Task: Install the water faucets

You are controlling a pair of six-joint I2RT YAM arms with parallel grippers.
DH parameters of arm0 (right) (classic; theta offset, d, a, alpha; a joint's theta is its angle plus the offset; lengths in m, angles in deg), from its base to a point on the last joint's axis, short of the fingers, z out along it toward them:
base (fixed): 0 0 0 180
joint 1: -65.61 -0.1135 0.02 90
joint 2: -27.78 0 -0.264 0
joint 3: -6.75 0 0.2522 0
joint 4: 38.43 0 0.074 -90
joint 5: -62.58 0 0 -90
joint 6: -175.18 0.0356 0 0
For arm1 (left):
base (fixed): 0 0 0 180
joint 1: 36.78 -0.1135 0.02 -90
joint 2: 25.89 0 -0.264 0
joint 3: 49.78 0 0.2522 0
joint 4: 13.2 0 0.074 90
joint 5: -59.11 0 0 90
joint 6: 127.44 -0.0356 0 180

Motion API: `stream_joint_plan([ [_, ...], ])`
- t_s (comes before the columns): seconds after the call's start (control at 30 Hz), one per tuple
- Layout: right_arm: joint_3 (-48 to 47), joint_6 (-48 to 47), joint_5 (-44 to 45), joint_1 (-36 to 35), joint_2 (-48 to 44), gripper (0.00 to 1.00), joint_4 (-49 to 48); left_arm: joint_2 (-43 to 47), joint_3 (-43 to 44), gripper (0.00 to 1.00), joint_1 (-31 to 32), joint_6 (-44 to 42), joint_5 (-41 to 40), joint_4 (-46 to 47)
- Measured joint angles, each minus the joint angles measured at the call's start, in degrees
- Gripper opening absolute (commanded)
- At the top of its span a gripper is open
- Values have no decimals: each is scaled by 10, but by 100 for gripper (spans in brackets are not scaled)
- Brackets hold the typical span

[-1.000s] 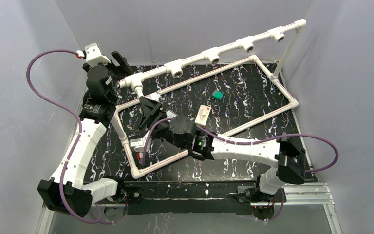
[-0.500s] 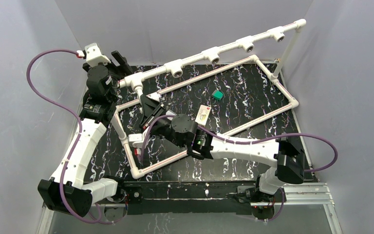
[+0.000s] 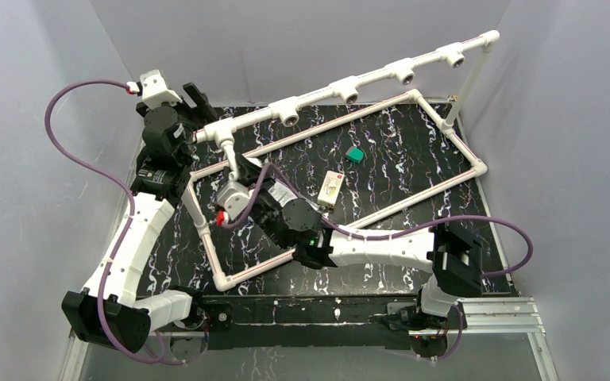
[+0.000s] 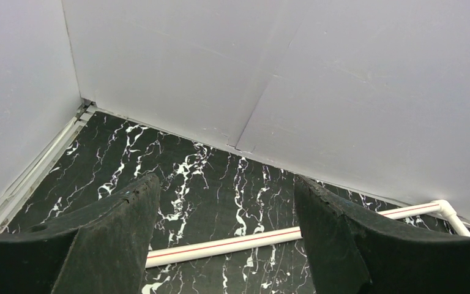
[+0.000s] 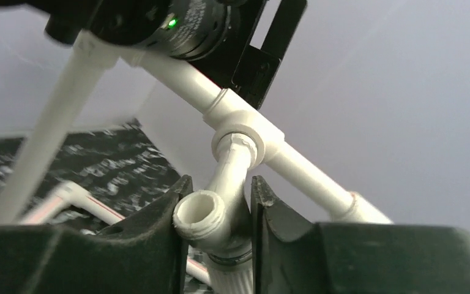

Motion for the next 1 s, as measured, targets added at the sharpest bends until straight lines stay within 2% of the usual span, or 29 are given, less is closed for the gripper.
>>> stream_joint_plan([
  [0.17, 13, 219, 20, 1, 0, 1, -58, 0, 0, 78, 3, 1, -3, -1],
  [0.27, 22, 297, 27, 4, 0, 1, -80, 0, 0, 78, 5, 3, -4, -2],
  [0.43, 33, 629, 89, 5, -7, 1, -150, 1, 1, 78, 1, 4, 0, -5],
  [0.53, 33, 732, 126, 5, -7, 1, -159, 1, 1, 78, 0, 4, 1, -5],
  [0.67, 36, 758, 150, 7, -3, 1, -163, 2, 1, 78, 0, 4, 2, -5],
  [0.87, 38, 676, 129, 10, -4, 34, -167, 2, 1, 78, 0, 4, 3, -5],
  [1.0, 43, 589, 83, 10, -22, 47, -157, 2, 1, 78, -1, 4, 3, -5],
])
